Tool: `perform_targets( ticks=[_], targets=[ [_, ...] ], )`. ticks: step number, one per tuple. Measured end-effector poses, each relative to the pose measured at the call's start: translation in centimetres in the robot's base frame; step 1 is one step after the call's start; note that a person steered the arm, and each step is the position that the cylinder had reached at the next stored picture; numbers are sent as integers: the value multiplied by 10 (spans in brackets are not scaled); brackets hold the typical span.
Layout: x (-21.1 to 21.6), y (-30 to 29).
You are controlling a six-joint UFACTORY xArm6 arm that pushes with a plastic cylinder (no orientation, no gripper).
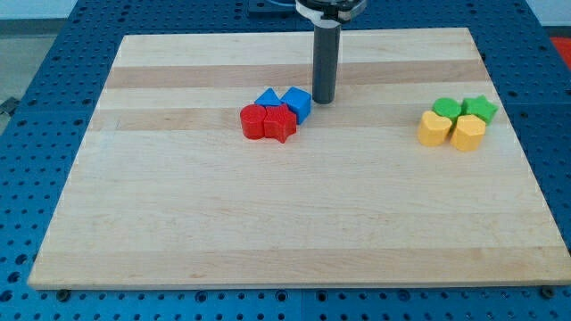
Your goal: Point your arm towards the top right side of the blue cube
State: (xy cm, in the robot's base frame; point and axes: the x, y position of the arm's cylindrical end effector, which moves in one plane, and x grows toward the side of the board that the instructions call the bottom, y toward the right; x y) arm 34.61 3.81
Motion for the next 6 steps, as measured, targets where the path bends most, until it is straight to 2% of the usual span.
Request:
perform_targets(
  ticks=[1, 2, 4, 6],
  targets=[
    [-35, 0],
    [-40, 20],
    [5, 49],
    [13, 1]
  ],
)
